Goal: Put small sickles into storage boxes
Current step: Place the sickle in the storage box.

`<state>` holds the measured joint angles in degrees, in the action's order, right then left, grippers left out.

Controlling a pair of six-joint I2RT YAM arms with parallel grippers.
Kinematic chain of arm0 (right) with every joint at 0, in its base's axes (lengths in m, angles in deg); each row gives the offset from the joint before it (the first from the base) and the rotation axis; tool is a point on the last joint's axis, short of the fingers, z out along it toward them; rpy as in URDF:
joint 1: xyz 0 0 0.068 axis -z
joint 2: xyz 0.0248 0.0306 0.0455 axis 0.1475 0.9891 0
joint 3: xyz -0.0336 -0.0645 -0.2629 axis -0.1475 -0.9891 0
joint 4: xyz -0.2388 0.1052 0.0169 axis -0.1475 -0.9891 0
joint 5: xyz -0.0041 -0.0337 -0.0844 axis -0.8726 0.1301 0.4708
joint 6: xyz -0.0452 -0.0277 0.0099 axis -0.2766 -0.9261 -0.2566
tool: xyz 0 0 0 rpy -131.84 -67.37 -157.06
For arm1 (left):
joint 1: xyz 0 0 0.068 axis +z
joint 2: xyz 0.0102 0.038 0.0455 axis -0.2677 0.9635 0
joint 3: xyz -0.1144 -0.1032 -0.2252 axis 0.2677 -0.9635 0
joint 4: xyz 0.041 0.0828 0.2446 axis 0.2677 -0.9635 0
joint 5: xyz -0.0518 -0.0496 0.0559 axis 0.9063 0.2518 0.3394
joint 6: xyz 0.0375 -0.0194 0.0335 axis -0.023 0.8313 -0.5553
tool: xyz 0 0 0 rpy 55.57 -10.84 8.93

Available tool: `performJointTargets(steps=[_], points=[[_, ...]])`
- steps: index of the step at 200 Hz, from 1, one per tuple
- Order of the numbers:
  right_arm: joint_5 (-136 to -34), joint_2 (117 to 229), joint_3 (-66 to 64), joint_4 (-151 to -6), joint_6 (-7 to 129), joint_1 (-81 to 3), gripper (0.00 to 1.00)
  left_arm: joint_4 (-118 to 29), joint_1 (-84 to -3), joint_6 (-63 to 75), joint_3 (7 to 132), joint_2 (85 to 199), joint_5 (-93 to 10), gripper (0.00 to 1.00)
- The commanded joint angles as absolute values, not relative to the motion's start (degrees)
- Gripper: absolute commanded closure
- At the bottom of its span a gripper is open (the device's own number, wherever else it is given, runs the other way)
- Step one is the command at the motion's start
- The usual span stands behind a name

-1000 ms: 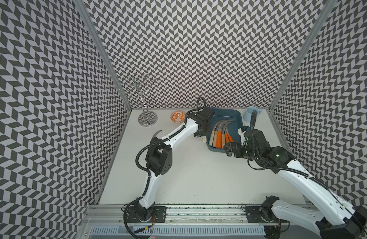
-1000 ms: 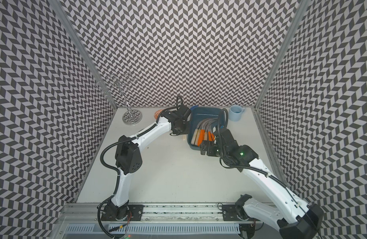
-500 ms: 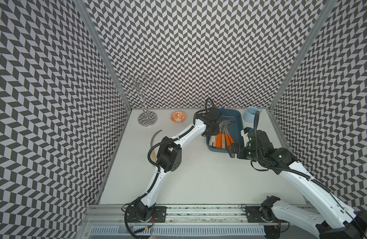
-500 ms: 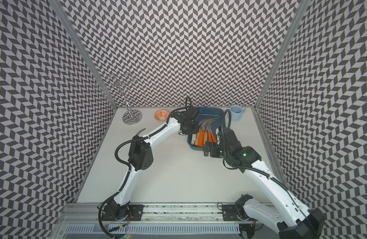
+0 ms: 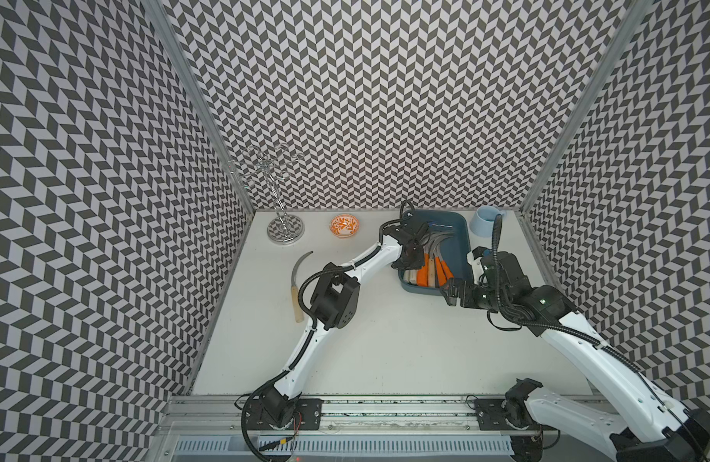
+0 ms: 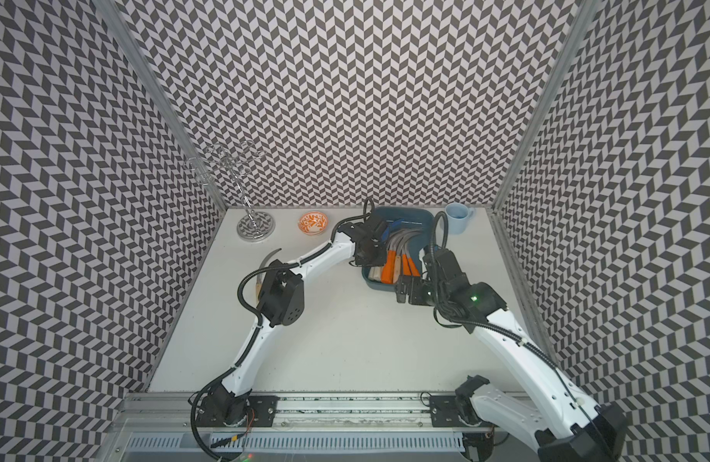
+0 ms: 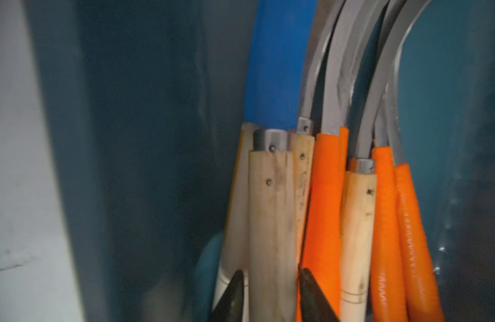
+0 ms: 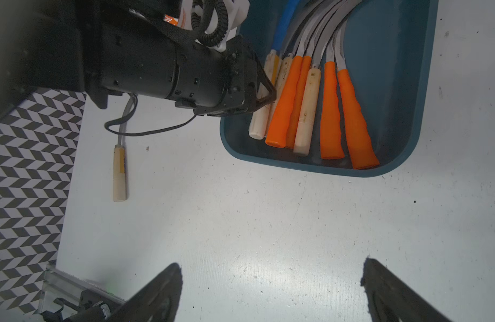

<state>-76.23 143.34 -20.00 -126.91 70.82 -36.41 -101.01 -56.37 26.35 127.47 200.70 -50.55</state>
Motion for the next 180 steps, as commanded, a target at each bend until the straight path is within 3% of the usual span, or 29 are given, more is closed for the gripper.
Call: performJointTargets(steps=[1, 49, 61, 74, 121, 180], points=[[-77.0, 142.8, -20.4, -125.4, 70.1, -36.0, 0.00, -99.6, -56.2, 26.1, 127.1, 199.1, -49.6, 0.54], [-77.7, 141.5, -21.4, -124.9, 70.6, -36.0, 0.00, -100.0, -56.1, 26.6, 128.0, 195.6, -49.8, 0.36], [-77.4, 141.3, -21.4, -125.1, 70.3, -35.9, 0.00, -100.4, -56.2, 27.0, 128.3, 194.4, -49.8, 0.23], [-78.1, 141.4, -21.1, -125.1, 69.2, -35.9, 0.00, -100.9, -56.2, 27.2, 128.3, 192.8, -50.4, 0.01], [-81.2, 141.9, -19.3, -125.1, 69.1, -36.0, 0.01, -102.5, -56.0, 26.5, 125.1, 187.2, -52.3, 0.00], [-84.8, 139.4, -19.7, -122.4, 72.0, -37.5, 0.01, -100.3, -54.4, 26.6, 110.2, 176.7, -54.4, 0.00]])
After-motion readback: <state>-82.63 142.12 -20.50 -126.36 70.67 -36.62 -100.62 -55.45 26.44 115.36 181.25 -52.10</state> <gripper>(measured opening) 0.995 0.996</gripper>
